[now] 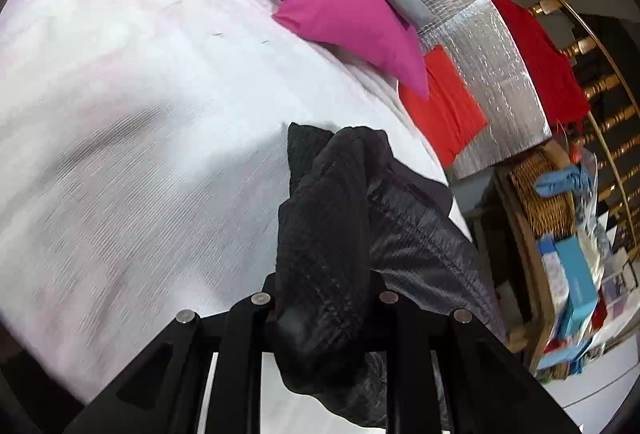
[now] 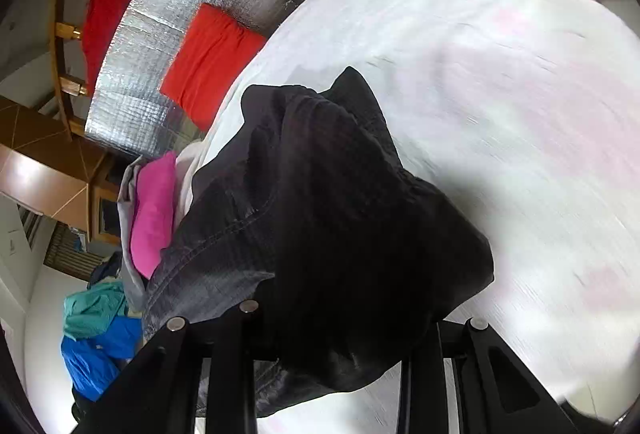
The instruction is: Fold large clothes
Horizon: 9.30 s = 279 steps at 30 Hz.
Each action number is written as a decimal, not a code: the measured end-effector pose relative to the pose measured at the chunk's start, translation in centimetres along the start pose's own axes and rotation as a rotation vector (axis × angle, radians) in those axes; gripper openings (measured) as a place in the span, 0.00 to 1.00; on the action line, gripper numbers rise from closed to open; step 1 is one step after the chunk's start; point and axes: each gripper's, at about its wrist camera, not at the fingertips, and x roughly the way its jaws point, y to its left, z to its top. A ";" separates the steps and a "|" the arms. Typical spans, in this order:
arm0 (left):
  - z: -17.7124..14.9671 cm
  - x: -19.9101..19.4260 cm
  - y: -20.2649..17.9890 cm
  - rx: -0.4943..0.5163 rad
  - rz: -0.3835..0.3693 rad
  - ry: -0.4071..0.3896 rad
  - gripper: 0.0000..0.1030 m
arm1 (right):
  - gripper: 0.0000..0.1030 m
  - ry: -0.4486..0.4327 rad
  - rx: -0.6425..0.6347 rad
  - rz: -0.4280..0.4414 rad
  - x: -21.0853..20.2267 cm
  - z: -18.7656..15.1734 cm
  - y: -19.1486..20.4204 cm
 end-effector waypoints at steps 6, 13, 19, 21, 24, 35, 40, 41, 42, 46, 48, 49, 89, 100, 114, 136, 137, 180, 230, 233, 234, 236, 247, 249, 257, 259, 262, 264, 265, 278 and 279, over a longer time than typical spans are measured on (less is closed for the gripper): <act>-1.6 -1.5 0.9 0.034 0.061 0.060 0.40 | 0.53 0.082 0.043 -0.033 -1.6 -1.7 -1.8; -1.3 -7.3 0.0 0.137 0.122 0.103 0.54 | 0.68 0.294 -0.180 -0.120 -5.4 -3.7 0.5; 2.5 -8.7 -8.0 0.320 0.033 -0.033 0.66 | 0.68 0.197 -0.360 0.020 -7.4 -1.1 7.2; 3.5 -6.8 -10.5 0.378 0.035 -0.037 0.66 | 0.68 0.145 -0.412 0.028 -6.1 0.0 9.6; 4.9 -1.3 -13.6 0.440 0.055 0.035 0.67 | 0.68 0.125 -0.485 0.027 -2.4 1.5 12.6; 2.2 14.3 -16.3 0.540 0.185 0.333 0.67 | 0.70 0.209 -0.700 -0.249 13.4 3.4 17.3; 1.2 16.2 -16.8 0.645 0.184 0.356 0.67 | 0.46 0.204 -0.769 -0.248 14.6 2.5 17.2; 1.0 16.6 -17.1 0.670 0.175 0.360 0.66 | 0.31 0.211 -0.786 -0.247 14.7 2.4 17.4; 0.9 16.7 -17.3 0.683 0.171 0.358 0.62 | 0.22 0.208 -0.787 -0.249 14.5 2.3 17.5; 0.8 17.0 -18.2 0.728 0.146 0.343 0.22 | 0.10 0.162 -0.771 -0.211 13.5 2.6 17.9; 1.0 16.8 -18.8 0.753 0.131 0.321 0.11 | 0.09 0.118 -0.761 -0.191 12.5 3.0 18.2; 1.2 16.7 -19.1 0.754 0.121 0.306 0.10 | 0.09 0.088 -0.747 -0.176 12.0 3.4 18.4; 12.3 10.8 -7.8 0.317 0.154 0.227 0.68 | 0.70 0.082 -0.262 -0.127 8.6 12.6 7.3; 10.6 14.4 -8.8 0.329 0.051 0.315 0.38 | 0.19 -0.010 -0.338 -0.262 8.5 12.0 8.5; 10.2 16.1 -9.1 0.343 0.162 0.210 0.23 | 0.28 0.040 -0.198 -0.208 8.0 13.4 4.8; 7.9 2.6 -2.2 0.254 0.070 0.259 0.61 | 0.68 0.088 0.010 0.061 -3.7 9.5 -5.8; 7.7 2.4 -2.0 0.253 0.071 0.261 0.61 | 0.68 0.098 0.003 0.071 -3.6 9.3 -5.6; 6.3 7.6 -1.7 0.231 -0.044 0.510 0.72 | 0.78 0.334 -0.079 0.182 3.0 8.1 -6.0; 4.1 8.9 -2.8 0.155 -0.103 0.479 0.63 | 0.60 0.103 -0.225 -0.062 2.3 6.2 1.1; 4.1 7.4 -2.6 0.162 -0.091 0.451 0.67 | 0.71 -0.012 -0.160 -0.042 -1.5 6.7 -0.8; 4.0 7.1 -2.6 0.166 -0.090 0.447 0.69 | 0.73 -0.027 -0.137 -0.022 -2.2 6.9 -1.5; 3.8 7.0 -2.2 0.157 -0.090 0.463 0.71 | 0.73 0.001 -0.050 0.062 -2.6 7.3 -3.3; 3.3 8.1 -2.4 0.159 -0.143 0.459 0.68 | 0.74 0.232 -0.008 0.120 6.0 7.6 -2.3; 3.2 8.3 -3.0 0.201 -0.131 0.440 0.61 | 0.65 0.217 -0.080 0.130 6.7 7.3 -0.8; 4.5 9.3 -4.3 0.222 -0.126 0.380 0.48 | 0.32 0.146 -0.282 0.009 8.3 7.0 5.1; 5.2 9.8 -4.9 0.226 -0.123 0.363 0.46 | 0.30 0.110 -0.318 -0.002 8.6 7.6 6.4; 6.2 10.4 -5.7 0.234 -0.121 0.332 0.43 | 0.29 0.058 -0.358 0.001 9.4 8.5 8.4; 6.9 10.6 -6.2 0.235 -0.124 0.312 0.41 | 0.29 0.030 -0.375 0.006 9.7 9.1 9.5; 7.3 10.8 -6.7 0.248 -0.121 0.297 0.40 | 0.28 0.015 -0.389 0.005 9.7 9.4 9.9; 9.0 12.5 -6.4 0.249 -0.026 0.313 0.36 | 0.27 0.029 -0.332 -0.027 13.8 12.3 9.1; 8.9 12.7 -6.0 0.240 -0.017 0.326 0.37 | 0.30 0.048 -0.295 -0.015 14.1 12.6 8.1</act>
